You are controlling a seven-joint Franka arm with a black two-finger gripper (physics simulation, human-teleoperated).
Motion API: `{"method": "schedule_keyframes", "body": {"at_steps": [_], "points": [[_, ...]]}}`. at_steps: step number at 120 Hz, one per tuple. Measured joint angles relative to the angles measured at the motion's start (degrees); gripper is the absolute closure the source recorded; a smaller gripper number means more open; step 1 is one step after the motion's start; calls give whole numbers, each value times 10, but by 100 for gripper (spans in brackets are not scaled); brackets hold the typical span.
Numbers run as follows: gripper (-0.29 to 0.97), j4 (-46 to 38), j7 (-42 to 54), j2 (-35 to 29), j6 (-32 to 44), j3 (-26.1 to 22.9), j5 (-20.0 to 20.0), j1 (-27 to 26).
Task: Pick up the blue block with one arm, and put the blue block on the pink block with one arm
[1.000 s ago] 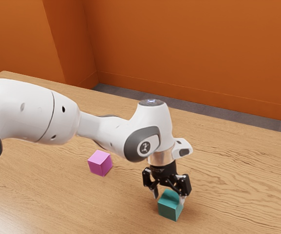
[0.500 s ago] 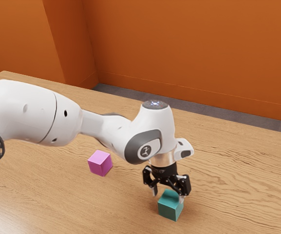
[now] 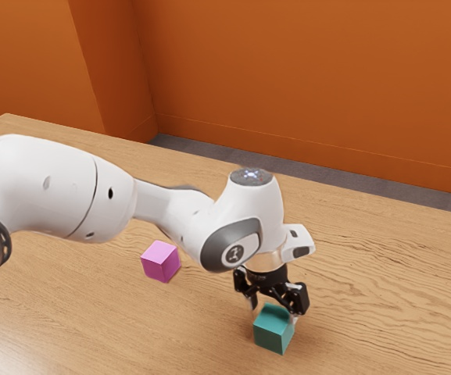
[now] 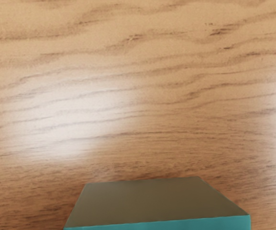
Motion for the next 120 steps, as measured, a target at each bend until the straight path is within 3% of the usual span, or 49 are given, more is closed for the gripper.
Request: {"method": "schedule_keyframes", "body": {"at_steps": [40, 55, 120], "points": [[2, -18, 11, 0, 41, 34, -34, -47], [2, -29, 14, -5, 37, 69, -43, -81], [2, -30, 22, 15, 37, 75, -52, -89]]}}
